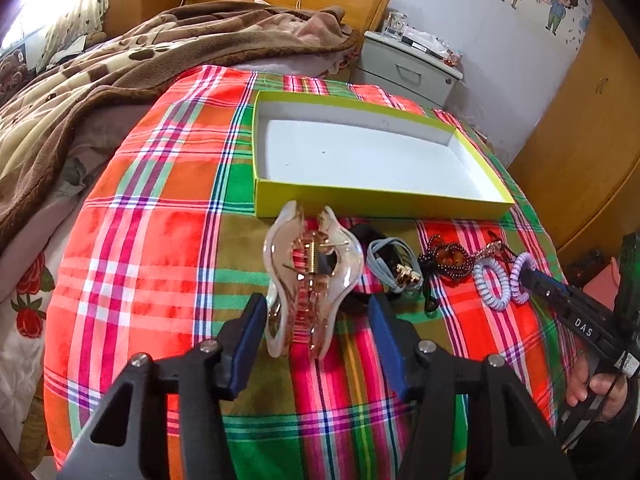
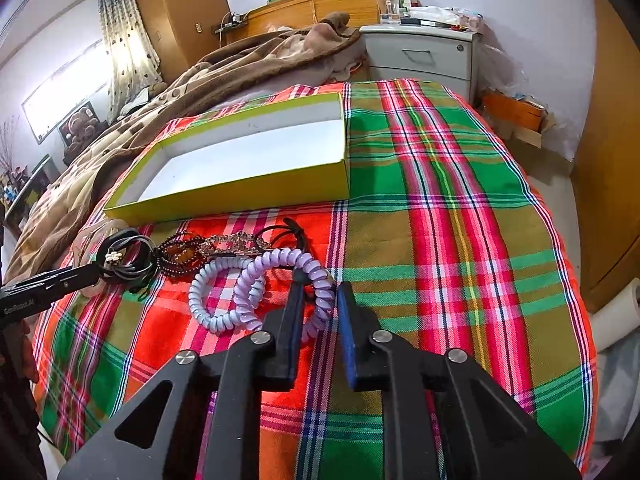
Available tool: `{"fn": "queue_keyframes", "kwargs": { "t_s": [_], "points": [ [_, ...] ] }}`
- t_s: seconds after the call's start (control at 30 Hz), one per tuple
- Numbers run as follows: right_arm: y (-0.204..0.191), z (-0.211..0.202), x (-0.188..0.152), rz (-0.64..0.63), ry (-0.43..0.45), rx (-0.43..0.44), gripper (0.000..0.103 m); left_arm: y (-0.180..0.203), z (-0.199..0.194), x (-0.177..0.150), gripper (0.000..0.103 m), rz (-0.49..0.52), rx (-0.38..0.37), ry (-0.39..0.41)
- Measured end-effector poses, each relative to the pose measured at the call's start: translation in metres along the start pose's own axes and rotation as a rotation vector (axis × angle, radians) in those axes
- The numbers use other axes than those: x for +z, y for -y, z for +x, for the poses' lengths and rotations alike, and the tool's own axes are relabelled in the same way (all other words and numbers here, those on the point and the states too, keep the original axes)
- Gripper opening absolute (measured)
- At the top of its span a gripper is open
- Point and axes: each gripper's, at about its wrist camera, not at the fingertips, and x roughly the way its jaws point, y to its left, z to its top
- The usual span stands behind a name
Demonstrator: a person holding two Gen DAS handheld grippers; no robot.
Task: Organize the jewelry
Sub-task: 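Grasp the beige claw clip with the left tool while the right tool grasps the lavender coil hair tie, then carry the clip and coil tie into the yellow box and open both tools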
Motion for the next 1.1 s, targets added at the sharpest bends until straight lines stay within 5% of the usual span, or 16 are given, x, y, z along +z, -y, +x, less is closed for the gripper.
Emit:
{"fn": "queue_keyframes", "kwargs": {
  "t_s": [0.43, 1.1],
  "points": [
    [0.011, -0.011, -0.002, 0.035, 0.028, 0.004, 0.010, 0.002, -0.004, 0.003, 0.028, -0.005, -0.017, 0.020],
    [0.010, -0.035, 0.000, 0.046, 0.087, 0.021, 0.010, -0.009, -0.028, -0.001, 0.026, -0.040, 0.000, 0.086]
  ]
}}
